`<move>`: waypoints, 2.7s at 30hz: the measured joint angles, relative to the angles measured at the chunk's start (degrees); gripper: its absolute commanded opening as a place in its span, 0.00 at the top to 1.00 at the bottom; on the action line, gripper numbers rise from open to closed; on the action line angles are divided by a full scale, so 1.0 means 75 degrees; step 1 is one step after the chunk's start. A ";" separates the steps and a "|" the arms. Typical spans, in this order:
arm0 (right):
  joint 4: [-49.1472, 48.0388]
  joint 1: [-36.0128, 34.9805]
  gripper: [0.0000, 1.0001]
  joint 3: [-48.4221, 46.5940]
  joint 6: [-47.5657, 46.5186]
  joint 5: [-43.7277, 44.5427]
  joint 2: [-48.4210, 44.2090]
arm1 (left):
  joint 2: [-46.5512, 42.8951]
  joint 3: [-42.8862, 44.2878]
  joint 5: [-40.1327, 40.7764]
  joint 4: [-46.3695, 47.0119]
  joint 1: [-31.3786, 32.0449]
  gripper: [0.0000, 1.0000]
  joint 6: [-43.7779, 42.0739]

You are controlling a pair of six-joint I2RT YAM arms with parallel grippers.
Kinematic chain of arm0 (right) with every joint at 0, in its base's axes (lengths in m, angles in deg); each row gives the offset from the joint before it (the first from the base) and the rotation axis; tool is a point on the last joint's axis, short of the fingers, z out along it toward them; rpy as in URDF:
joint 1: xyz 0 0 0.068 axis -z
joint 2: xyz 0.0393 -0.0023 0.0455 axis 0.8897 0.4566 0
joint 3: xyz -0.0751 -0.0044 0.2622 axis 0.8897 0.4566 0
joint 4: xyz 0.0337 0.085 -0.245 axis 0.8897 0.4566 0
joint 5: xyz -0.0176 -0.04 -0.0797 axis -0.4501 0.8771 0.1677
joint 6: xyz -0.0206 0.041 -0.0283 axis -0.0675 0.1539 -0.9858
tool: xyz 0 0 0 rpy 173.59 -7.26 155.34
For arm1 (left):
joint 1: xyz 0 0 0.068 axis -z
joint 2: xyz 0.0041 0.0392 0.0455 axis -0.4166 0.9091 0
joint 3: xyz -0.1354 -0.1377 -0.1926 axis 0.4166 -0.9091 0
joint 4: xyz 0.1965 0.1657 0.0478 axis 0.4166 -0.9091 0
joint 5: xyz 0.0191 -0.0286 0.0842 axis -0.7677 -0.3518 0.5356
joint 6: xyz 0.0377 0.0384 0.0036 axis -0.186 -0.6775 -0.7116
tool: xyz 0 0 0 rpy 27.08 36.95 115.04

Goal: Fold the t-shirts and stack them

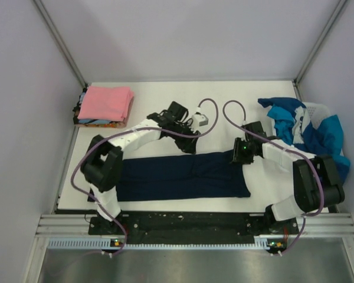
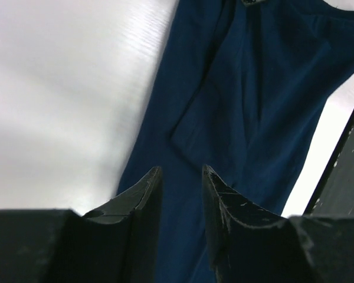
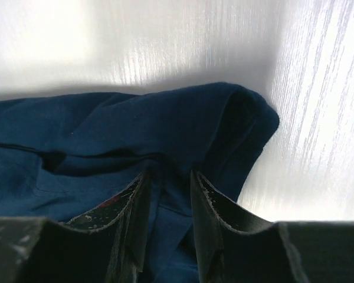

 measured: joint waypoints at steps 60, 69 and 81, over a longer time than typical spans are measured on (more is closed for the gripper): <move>0.0504 0.0032 0.64 0.0041 -0.0224 -0.0446 -0.1064 | 0.0717 -0.0495 0.0734 0.0717 0.0493 0.98 0.0399; -0.0189 0.0032 0.63 0.0041 0.0035 -0.1017 -0.0274 | 0.0901 -0.0495 0.0717 0.0711 0.0493 0.98 0.0364; -0.0452 0.0032 1.00 0.0335 0.0443 -0.0877 -0.0271 | 0.0895 -0.0495 0.0667 0.0711 0.0493 1.00 0.0239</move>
